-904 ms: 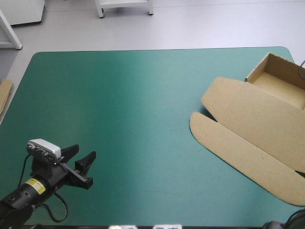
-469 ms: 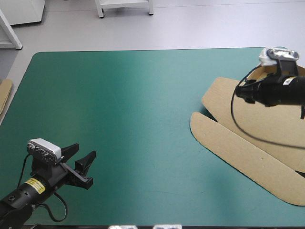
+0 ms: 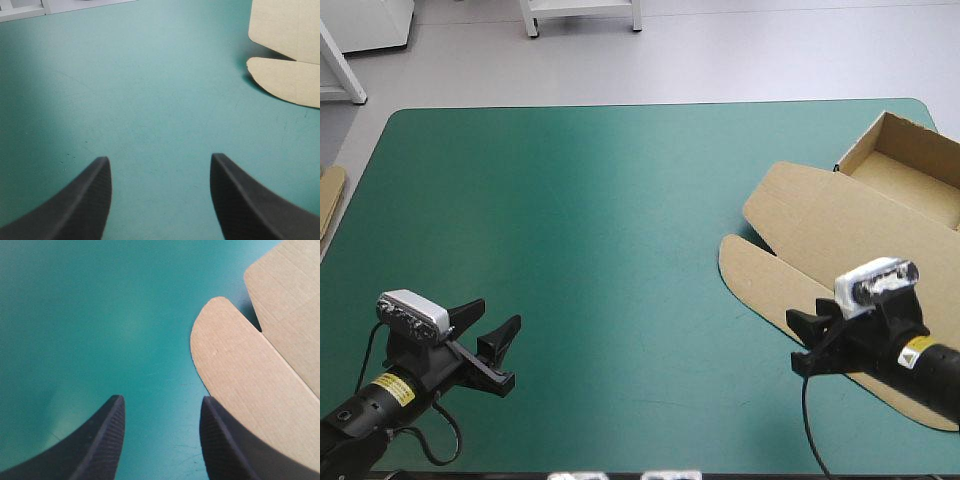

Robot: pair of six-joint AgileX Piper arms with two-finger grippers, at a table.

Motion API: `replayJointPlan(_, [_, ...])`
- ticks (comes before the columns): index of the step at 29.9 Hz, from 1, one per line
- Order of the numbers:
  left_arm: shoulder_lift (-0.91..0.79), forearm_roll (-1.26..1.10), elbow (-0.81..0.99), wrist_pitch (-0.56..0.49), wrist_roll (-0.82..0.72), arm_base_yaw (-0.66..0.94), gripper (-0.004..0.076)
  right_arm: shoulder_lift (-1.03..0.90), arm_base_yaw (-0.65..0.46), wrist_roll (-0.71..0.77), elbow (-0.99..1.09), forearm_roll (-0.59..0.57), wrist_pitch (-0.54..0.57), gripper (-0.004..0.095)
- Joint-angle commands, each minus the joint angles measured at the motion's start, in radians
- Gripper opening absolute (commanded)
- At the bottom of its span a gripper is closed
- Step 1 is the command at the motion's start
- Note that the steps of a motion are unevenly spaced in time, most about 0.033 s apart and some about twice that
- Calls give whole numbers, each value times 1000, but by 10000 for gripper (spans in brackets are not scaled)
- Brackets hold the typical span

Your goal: Fold the box

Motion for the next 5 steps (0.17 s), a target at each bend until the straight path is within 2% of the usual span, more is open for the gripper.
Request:
replayJointPlan(1, [5, -14, -15, -76, 14, -9, 420, -109, 3, -68, 120, 36, -164, 433])
replayJointPlan(5, [5, -26, 40, -76, 18, -9, 420, -191, 3, -70, 253, 38, -246, 433])
